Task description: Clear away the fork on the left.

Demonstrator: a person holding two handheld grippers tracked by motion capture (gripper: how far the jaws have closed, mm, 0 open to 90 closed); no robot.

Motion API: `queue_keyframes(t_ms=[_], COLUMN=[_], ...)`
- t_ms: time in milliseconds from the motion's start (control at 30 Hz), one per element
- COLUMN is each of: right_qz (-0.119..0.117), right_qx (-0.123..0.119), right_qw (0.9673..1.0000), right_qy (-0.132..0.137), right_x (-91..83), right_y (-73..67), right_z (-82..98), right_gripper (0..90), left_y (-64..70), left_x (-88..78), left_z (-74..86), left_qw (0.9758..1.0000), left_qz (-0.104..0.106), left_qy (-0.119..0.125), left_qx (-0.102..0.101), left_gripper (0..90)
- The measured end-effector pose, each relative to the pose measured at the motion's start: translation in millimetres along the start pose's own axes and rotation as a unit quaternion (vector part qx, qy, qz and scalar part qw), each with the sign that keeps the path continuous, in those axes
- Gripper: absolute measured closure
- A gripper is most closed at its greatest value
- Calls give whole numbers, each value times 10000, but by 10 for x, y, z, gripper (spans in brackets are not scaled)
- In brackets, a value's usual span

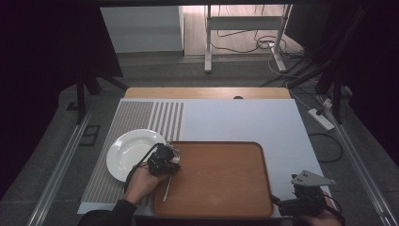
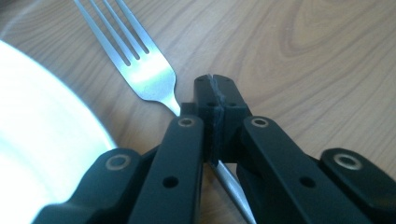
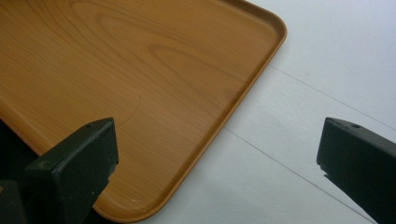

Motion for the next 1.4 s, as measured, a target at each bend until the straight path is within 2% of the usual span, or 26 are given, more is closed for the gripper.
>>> queue_keyframes(t_ms=[333,500,567,833,1033,1233,1300,1400], right_qz=[0,4,4,5,6,10,11,11], right_qx=[-4,-20,-24,-29,-33,-38,-38,-41], right_qw=[10000,10000,10000,10000,10000,10000,10000,10000], right_qy=[-5,-13,-13,-13,-15,-14,-14,-12], right_x=[1,1,1,0,0,0,0,0], right_y=[0,-1,-2,-4,-6,-6,-6,-6], right_z=[0,0,-1,0,0,0,-1,0], right_gripper=[0,0,0,0,0,0,0,0], left_y=[-61,-41,-19,-2,8,27,22,5], left_x=[-31,-35,-44,-80,-102,-136,-152,-174], left_z=[36,25,8,-12,-17,-18,-21,-17], left_qw=[9999,10000,9997,9987,9980,9962,9953,9949], left_qz=[-13,29,190,197,67,33,38,-6], left_qy=[-29,68,174,456,591,813,909,966], left_qx=[-116,-64,-23,75,198,327,317,284], left_gripper=[892,835,793,623,490,372,301,245])
Point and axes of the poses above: each handheld gripper's, and its own axes: x roughly forward along the jaws, z roughly out of its underside, y roughly to its right, the point moved 3 cm from there along x, roughly forward along the jaws, and after that the axes turned 5 degrees about y, right-handed, at the moved point
